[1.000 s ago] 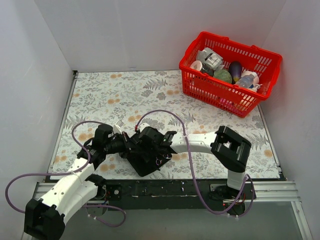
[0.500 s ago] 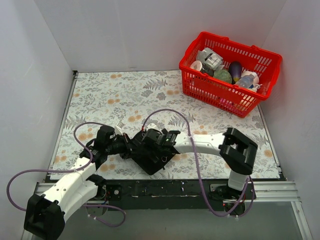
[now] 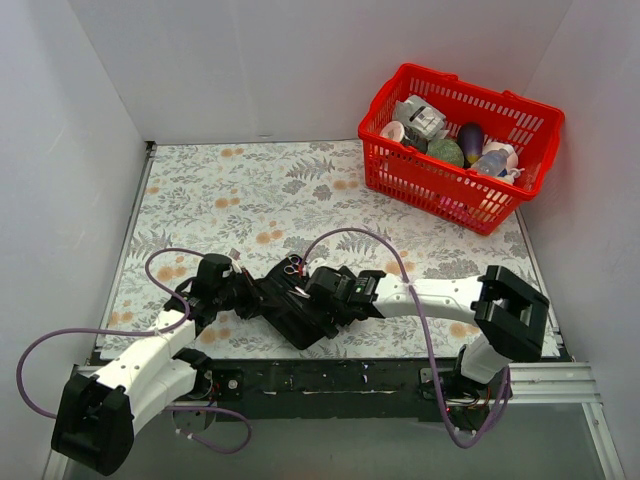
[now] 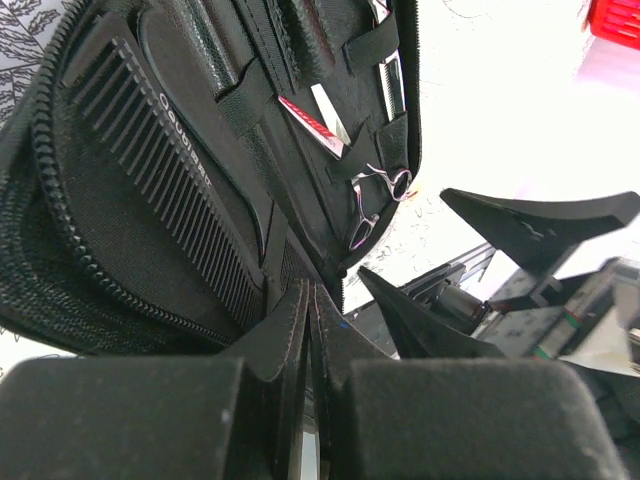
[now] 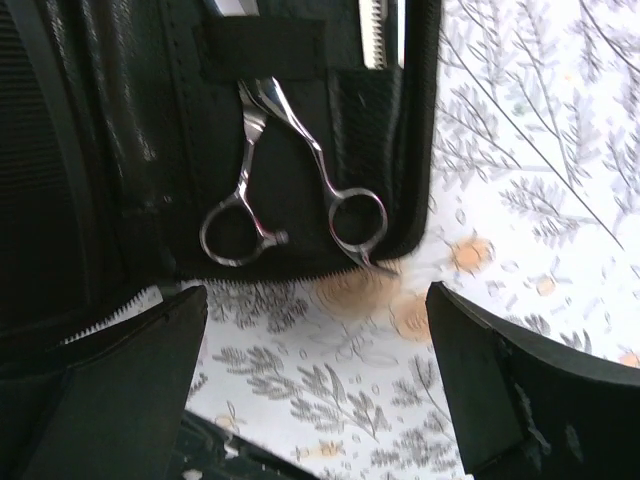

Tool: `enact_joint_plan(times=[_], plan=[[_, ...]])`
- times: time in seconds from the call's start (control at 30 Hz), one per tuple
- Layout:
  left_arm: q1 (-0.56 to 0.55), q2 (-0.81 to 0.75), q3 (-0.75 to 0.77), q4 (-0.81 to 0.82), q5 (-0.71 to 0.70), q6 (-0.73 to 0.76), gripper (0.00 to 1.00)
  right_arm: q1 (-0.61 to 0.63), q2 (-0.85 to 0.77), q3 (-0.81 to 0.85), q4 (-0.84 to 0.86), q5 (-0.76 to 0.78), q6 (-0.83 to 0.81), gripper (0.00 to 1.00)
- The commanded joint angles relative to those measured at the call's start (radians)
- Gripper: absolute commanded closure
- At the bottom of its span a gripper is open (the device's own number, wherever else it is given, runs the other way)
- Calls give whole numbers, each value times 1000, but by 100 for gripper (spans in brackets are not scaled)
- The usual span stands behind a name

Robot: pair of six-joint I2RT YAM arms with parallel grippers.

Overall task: Sort the hair-cutting tools
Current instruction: Open the hairdressing tool bag at the center of the board, then adjust the scissors in the hairdressing tool bag.

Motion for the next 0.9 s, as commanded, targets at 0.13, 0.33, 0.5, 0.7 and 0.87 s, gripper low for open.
enact_joint_plan(times=[0.13,0.33,0.5,0.7,0.87], plan=[[1,-10,-10,5,-13,16,100,-42,98,38,174,-82,-126,2],[-1,2,-11,13,-13,18,100,-54,130,110,154,-91,-176,2],[-1,11,-11,21,-11,16,100,-74,159,124,171,-136,-190,2],[1,11,-8,21,-8,18,100,-85,178,101,195,-189,-172,7],[1,14,-7,19,-9,21,100,-85,161,52,201,-229,-141,20]])
